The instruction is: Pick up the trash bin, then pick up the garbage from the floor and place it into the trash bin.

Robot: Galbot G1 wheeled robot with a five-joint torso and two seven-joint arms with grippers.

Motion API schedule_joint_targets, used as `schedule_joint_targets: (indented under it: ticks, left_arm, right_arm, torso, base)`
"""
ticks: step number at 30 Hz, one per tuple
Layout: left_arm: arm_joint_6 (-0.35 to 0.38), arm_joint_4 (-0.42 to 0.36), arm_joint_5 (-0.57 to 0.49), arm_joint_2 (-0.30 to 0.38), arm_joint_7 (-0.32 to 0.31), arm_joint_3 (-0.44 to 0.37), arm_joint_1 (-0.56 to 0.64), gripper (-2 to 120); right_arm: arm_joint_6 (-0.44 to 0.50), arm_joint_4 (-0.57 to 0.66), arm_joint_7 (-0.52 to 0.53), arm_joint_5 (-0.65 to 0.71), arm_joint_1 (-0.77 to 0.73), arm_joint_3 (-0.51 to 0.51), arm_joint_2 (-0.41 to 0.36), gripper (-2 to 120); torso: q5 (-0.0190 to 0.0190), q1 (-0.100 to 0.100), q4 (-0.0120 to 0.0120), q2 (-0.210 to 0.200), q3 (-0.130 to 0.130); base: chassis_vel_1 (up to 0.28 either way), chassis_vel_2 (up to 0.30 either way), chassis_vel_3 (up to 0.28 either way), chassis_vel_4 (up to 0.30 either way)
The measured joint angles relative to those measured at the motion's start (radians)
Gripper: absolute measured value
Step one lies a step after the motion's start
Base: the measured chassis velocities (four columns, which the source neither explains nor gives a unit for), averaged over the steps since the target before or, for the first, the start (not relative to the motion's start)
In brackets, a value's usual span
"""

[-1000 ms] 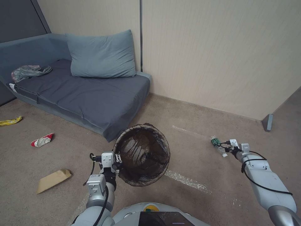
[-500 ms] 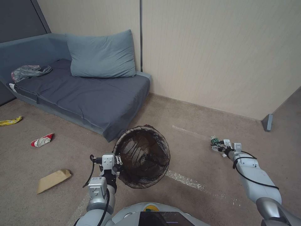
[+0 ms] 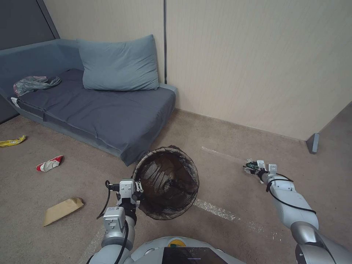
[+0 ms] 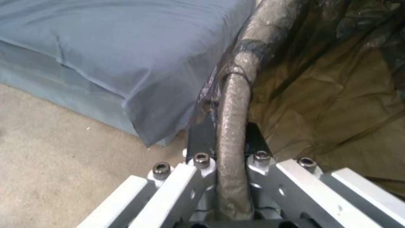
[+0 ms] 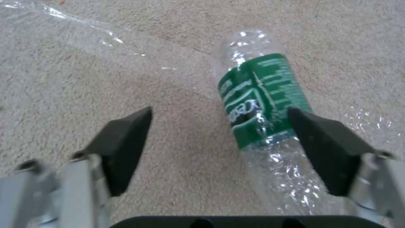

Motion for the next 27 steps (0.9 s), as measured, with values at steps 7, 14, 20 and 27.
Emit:
schedule_joint_targets:
  ticks: [7, 14, 20, 27]
  left_arm:
    - [-0.001, 0.001, 0.002, 0.0, -0.001, 0.002, 0.0, 0]
    - [-0.002, 0.0, 0.003, 0.001, -0.002, 0.004, 0.001, 0]
    - [-0.005, 0.009, 0.003, 0.007, -0.003, 0.018, -0.003, 0]
    - [-0.005, 0.018, 0.003, 0.014, -0.003, 0.03, -0.013, 0]
  right_arm:
    - [0.015, -0.012, 0.0, -0.005, 0.0, 0.003, -0.003, 53]
    - [0.022, -0.013, -0.002, -0.01, -0.006, 0.008, -0.021, 30]
    - [0.022, 0.016, 0.002, 0.008, -0.034, 0.019, -0.06, 4]
    - [0.007, 0.084, 0.022, 0.043, -0.09, 0.037, -0.077, 0]
  torso:
    - [0.0, 0.0, 0.0002, 0.0, 0.0]
    - [0.0003, 0.0, 0.0003, 0.0, 0.0]
    - [0.0002, 0.0, -0.0001, 0.0, 0.0]
    - [0.0002, 0.0, 0.0002, 0.0, 0.0]
  base:
    - [0.0, 0.0, 0.0, 0.0]
    - [0.0, 0.0, 0.0, 0.0]
    - [0.0, 0.0, 0.0, 0.0]
    - [0.0, 0.0, 0.0, 0.0]
